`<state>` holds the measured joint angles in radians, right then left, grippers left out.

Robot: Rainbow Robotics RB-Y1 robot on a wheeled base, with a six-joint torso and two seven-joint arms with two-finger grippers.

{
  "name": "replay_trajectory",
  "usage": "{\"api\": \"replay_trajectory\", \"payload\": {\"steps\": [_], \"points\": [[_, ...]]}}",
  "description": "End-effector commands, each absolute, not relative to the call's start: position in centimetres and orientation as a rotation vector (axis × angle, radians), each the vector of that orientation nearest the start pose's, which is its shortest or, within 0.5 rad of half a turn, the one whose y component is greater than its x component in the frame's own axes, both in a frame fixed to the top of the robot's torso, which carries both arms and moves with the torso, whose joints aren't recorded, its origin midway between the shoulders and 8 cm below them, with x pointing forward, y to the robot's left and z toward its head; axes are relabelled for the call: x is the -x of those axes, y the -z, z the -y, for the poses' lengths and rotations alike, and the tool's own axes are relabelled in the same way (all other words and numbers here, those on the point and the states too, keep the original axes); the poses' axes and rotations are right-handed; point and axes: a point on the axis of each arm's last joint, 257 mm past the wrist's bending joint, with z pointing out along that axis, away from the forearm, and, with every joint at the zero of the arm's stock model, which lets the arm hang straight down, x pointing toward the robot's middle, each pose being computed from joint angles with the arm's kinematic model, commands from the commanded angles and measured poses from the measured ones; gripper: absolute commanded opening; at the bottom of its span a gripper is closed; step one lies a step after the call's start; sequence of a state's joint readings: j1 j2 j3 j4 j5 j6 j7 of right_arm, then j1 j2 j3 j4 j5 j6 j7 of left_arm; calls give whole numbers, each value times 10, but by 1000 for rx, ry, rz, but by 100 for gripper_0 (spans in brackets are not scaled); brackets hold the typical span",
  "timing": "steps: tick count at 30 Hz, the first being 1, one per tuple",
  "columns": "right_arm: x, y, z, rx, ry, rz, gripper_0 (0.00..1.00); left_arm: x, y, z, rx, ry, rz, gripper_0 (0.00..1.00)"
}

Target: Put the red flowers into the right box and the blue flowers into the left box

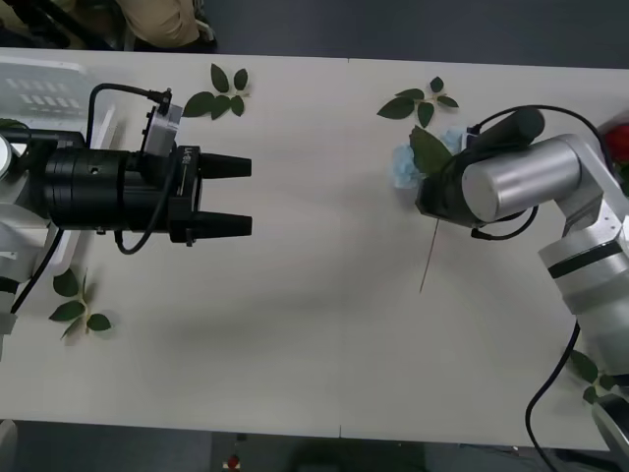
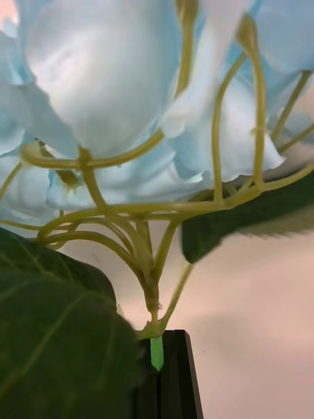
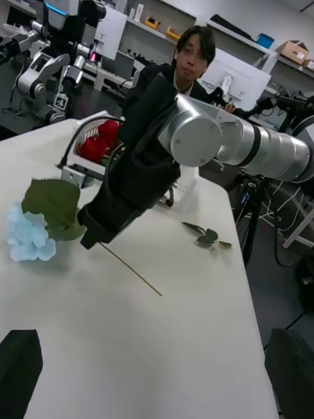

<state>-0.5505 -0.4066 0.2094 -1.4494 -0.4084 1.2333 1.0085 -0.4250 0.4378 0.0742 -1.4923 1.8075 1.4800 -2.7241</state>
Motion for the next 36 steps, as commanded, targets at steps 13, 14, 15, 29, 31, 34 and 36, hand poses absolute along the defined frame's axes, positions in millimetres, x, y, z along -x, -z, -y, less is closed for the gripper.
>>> {"api": "replay_trajectory", "payload": {"steps": [13, 14, 15, 29, 31, 34, 36], "points": [[-531, 107, 308, -104, -553, -2105, 0, -407, 103, -47, -1136, 1206, -1372, 100], [-527, 98, 313, -65, -559, -2076, 0, -408, 102, -47, -1133, 1205, -1371, 100], [-525, 94, 316, -45, -561, -2061, 0, -407, 103, -47, -1134, 1206, -1371, 100], [-498, 46, 262, 474, -598, -1811, 0, -408, 103, -47, -1130, 1206, -1373, 100], [-493, 46, 249, 557, -596, -1779, 0, -408, 104, -47, -1129, 1208, -1376, 100], [-487, 48, 229, 661, -598, -1733, 0, -409, 104, -48, -1128, 1207, -1376, 100], [-482, 52, 214, 739, -596, -1697, 0, -409, 103, -48, -1126, 1210, -1374, 100]]}}
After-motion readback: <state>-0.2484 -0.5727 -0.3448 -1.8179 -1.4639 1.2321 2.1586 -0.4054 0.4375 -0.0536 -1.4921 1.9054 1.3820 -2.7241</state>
